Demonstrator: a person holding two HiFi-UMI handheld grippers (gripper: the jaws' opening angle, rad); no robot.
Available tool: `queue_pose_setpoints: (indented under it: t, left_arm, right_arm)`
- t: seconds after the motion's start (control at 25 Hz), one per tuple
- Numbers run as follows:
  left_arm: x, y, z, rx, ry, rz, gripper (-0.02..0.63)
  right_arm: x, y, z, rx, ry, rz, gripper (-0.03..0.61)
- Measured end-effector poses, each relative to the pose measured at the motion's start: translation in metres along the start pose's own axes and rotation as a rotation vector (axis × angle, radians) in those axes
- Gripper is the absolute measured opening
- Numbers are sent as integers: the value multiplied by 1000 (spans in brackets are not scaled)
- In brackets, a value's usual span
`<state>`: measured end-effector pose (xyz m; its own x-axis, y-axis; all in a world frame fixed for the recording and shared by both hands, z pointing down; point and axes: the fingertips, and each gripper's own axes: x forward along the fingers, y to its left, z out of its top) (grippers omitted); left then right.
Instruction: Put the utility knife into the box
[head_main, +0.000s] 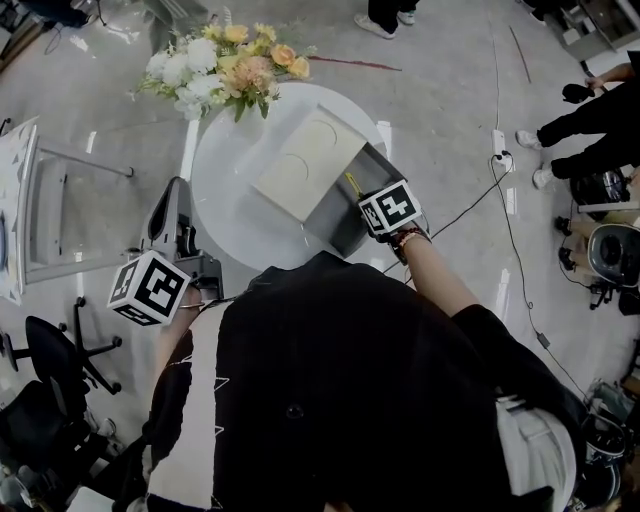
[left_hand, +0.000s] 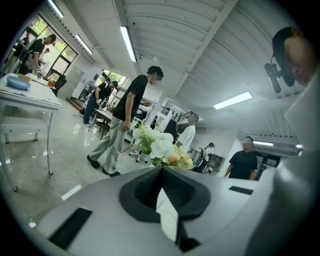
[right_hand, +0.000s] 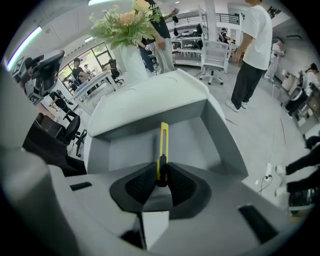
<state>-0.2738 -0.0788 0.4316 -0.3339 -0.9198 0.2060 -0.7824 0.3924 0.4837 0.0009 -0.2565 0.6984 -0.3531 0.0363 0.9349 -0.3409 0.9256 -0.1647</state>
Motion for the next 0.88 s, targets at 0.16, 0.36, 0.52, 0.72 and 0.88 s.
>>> queue_pose_setpoints:
  t: [0.16, 0.36, 0.52, 0.72, 0.88]
  left_arm:
    - [-4, 5, 3, -4, -15, 17, 12]
    - [-6, 8, 2, -10, -19, 31, 12]
    - [-6, 9, 2, -13, -21, 37, 12]
    - [-7, 8, 2, -14, -21, 43, 12]
    - [-4, 9, 2, -11, -13, 44, 12]
  right_arm:
    - [3, 1, -2, -41, 50, -6, 72]
    - [4, 2, -6, -137, 135, -13, 72]
    - [5, 5, -4, -252, 206, -24, 72]
    - [17, 13, -2, -409, 247, 24, 72]
    - [19, 21, 6, -450, 251, 40, 72]
